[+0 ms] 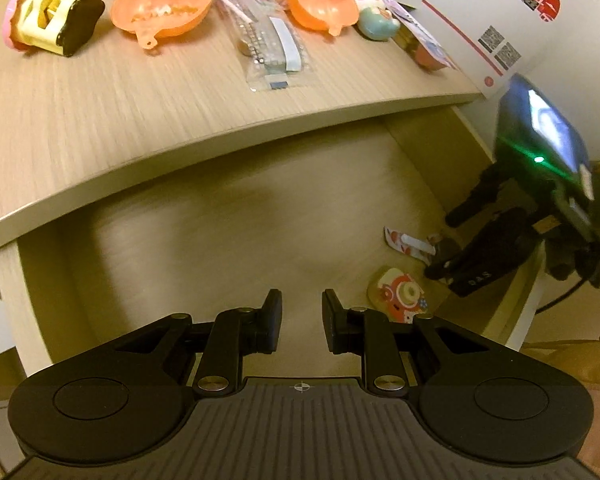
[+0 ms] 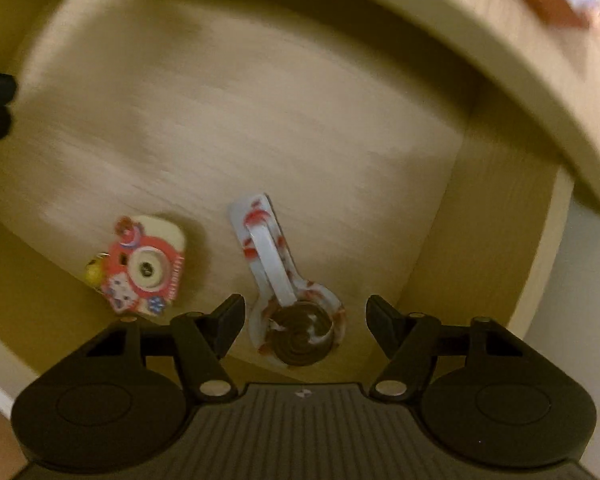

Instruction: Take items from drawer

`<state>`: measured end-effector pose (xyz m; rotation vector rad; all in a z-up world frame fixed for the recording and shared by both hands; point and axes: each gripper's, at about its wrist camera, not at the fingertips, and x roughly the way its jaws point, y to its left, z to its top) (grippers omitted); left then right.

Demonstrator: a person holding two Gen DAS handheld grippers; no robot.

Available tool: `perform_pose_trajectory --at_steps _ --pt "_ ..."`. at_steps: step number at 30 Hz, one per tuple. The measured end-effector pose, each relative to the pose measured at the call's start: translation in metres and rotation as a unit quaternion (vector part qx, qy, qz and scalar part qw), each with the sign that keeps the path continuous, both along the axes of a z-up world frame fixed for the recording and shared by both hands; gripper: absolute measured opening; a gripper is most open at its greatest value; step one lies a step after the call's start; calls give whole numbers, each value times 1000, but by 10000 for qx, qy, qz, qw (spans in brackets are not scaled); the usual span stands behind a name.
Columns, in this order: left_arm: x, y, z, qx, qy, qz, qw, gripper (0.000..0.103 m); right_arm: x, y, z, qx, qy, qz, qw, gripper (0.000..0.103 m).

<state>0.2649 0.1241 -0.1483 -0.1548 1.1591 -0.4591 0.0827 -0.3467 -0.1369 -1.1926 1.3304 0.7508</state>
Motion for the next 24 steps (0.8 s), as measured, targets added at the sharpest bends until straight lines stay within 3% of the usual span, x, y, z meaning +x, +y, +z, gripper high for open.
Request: perform_pose_trajectory --at_steps 5,9,13,17,21,22,24 --pt "-2 3 -1 -7 9 100 9999 24 1 9 -5 -74 143 251 9996 64" --pt "-5 5 -2 -25 43 164 9999 24 4 21 -2 123 380 234 9989 32" --pt "-5 4 -3 -10 81 221 9997 24 4 38 0 354 343 350 9982 19" --pt "-6 4 -3 89 127 210 9997 24 8 59 5 802 427 217 9956 18" --pt "-5 1 -1 233 116 79 9996 24 18 66 34 1521 660 -13 9862 20" --pt "-4 -2 -1 237 104 7 9997 24 20 63 43 1665 647 -18 9839 22" --pt "1 -11 -1 203 82 -172 9996 24 25 51 62 1855 439 -52 9817 44"
